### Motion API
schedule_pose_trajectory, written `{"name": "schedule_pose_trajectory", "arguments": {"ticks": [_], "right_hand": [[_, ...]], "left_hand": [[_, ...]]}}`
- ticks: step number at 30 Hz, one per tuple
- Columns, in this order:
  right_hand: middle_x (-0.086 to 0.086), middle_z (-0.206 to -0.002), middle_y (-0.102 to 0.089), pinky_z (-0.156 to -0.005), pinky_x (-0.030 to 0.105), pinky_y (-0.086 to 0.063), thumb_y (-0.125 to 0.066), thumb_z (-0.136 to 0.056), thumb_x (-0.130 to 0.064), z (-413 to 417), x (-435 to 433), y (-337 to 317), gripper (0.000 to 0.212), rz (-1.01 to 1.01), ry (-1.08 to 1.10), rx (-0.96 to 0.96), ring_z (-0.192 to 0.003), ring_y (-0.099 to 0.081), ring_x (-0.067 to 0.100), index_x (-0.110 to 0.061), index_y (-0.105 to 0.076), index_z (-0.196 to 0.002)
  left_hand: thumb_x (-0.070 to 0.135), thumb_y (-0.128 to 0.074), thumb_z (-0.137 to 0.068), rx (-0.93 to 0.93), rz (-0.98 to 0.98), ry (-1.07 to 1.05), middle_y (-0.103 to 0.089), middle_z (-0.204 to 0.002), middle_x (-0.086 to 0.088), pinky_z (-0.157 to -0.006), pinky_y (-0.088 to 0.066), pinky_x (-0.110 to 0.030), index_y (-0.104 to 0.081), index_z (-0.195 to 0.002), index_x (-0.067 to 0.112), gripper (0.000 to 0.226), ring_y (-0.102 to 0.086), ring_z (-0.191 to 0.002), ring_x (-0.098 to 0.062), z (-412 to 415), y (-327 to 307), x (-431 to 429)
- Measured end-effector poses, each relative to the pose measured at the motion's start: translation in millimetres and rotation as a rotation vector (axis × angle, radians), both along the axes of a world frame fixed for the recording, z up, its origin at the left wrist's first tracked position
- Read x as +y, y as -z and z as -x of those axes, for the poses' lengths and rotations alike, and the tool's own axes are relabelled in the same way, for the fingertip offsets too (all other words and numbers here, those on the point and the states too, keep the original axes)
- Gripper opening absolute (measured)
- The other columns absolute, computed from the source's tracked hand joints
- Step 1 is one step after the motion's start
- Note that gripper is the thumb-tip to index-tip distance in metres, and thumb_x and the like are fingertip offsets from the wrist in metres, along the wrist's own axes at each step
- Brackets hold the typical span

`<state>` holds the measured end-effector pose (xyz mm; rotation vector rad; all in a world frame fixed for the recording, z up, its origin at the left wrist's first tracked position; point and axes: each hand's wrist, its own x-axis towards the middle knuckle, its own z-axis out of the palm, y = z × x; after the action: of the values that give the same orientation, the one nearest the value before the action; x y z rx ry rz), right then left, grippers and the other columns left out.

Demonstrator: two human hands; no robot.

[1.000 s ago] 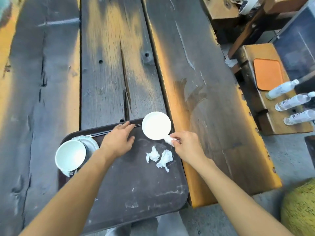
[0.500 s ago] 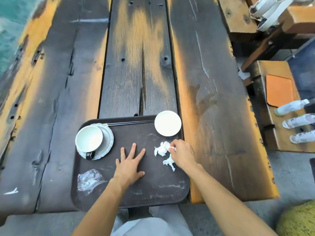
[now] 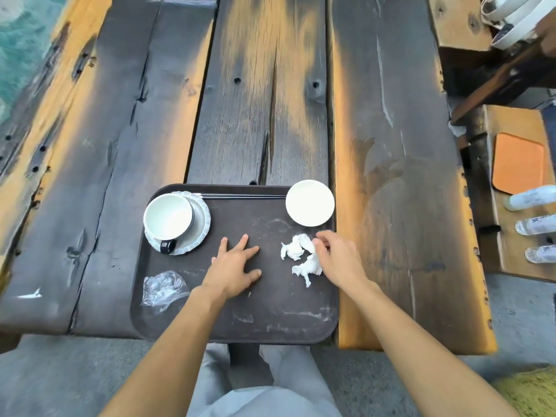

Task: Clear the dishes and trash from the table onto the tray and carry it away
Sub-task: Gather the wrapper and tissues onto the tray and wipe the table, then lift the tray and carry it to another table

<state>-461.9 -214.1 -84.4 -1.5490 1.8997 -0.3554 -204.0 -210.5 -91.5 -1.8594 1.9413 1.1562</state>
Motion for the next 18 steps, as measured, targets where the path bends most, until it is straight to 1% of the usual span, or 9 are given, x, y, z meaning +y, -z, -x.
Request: {"name": "schedule_pose_trajectory", "arguments": {"ticks": [2, 4, 5, 7, 9, 11, 12, 15, 18], "right_hand": [[0.0, -0.101, -0.069, -0.082, 0.026, -0.045, -0.052, -0.098, -0.025, 5.8, 2.4, -2.2, 0.026, 0.074, 0.131, -0.016, -0.095, -0.064, 0.018, -0.014, -0.065, -0.118], [0.001, -0.101, -0.068, -0.09, 0.034, -0.048, -0.053, -0.097, -0.022, 11.5, 6.2, -0.9, 0.03, 0.103, 0.247, 0.004, -0.096, -0.063, 0.02, -0.01, -0.06, -0.124], [0.002, -0.103, -0.067, -0.094, 0.039, -0.048, -0.054, -0.097, -0.021, 14.8, 7.9, 0.7, 0.033, 0.092, 0.291, 0.015, -0.096, -0.062, 0.021, -0.008, -0.057, -0.127], [0.004, -0.104, -0.065, -0.096, 0.042, -0.047, -0.055, -0.097, -0.021, 17.0, 11.6, 7.7, 0.034, 0.057, 0.323, 0.023, -0.094, -0.061, 0.021, -0.008, -0.055, -0.128], [0.001, -0.097, -0.065, -0.094, 0.039, -0.046, -0.055, -0.097, -0.022, 15.9, 16.1, 16.8, 0.034, 0.032, 0.305, 0.033, -0.09, -0.061, 0.02, -0.008, -0.057, -0.128], [0.0, -0.095, -0.066, -0.092, 0.037, -0.045, -0.053, -0.098, -0.022, 14.2, 19.2, 24.4, 0.033, 0.031, 0.289, 0.034, -0.088, -0.06, 0.019, -0.009, -0.058, -0.128], [0.002, -0.096, -0.067, -0.091, 0.036, -0.044, -0.052, -0.098, -0.022, 12.6, 19.5, 28.2, 0.033, 0.042, 0.292, 0.033, -0.087, -0.06, 0.019, -0.009, -0.058, -0.128], [-0.001, -0.089, -0.065, -0.091, 0.036, -0.043, -0.051, -0.099, -0.024, 6.6, 18.9, 37.4, 0.037, 0.076, 0.301, 0.042, -0.087, -0.059, 0.021, -0.009, -0.056, -0.132], [-0.002, -0.09, -0.061, -0.086, 0.033, -0.04, -0.05, -0.099, -0.027, -0.4, 21.3, 48.2, 0.037, 0.135, 0.319, 0.069, -0.084, -0.056, 0.02, -0.009, -0.057, -0.131]], "left_hand": [[0.042, -0.061, -0.093, 0.152, 0.075, -0.136, -0.043, -0.154, 0.009, -0.114, -0.035, -0.039, -0.052, -0.143, 0.032, 0.051, -0.037, -0.144, -0.021, -10.9, -9.1, 0.5], [0.041, -0.063, -0.092, 0.319, 0.197, -0.336, -0.073, -0.114, 0.013, -0.094, -0.051, -0.028, -0.07, -0.118, 0.034, 0.028, -0.067, -0.103, -0.004, -26.3, -21.9, 9.1], [0.043, -0.063, -0.092, 0.372, 0.269, -0.437, -0.076, -0.089, 0.013, -0.078, -0.055, -0.025, -0.074, -0.101, 0.034, 0.017, -0.068, -0.079, -0.001, -35.2, -27.6, 14.4], [0.05, -0.061, -0.091, 0.413, 0.423, -0.629, -0.064, -0.059, 0.009, -0.054, -0.045, -0.019, -0.071, -0.083, 0.026, 0.027, -0.054, -0.052, -0.005, -61.5, -33.3, 26.2], [0.052, -0.061, -0.091, 0.398, 0.562, -0.803, -0.057, -0.056, 0.008, -0.052, -0.039, -0.015, -0.068, -0.078, 0.026, 0.03, -0.047, -0.051, -0.005, -96.9, -32.3, 34.8], [0.05, -0.06, -0.091, 0.275, 0.672, -0.875, -0.064, -0.066, 0.01, -0.059, -0.042, -0.012, -0.066, -0.079, 0.031, 0.023, -0.056, -0.059, -0.003, -132.9, -28.3, 37.2], [0.047, -0.06, -0.092, 0.214, 0.692, -0.886, -0.067, -0.074, 0.01, -0.066, -0.045, -0.015, -0.066, -0.085, 0.031, 0.019, -0.06, -0.066, -0.004, -150.6, -23.8, 36.1], [0.037, -0.062, -0.092, 0.154, 0.588, -0.851, -0.068, -0.096, 0.005, -0.072, -0.052, -0.033, -0.063, -0.113, 0.029, 0.023, -0.063, -0.075, -0.011, -197.1, 0.9, 28.0], [0.04, -0.064, -0.09, 0.238, 0.408, -0.781, -0.067, -0.095, 0.001, -0.071, -0.057, -0.042, -0.06, -0.124, 0.031, 0.035, -0.064, -0.073, -0.022, -223.7, 28.4, 21.1]]}}
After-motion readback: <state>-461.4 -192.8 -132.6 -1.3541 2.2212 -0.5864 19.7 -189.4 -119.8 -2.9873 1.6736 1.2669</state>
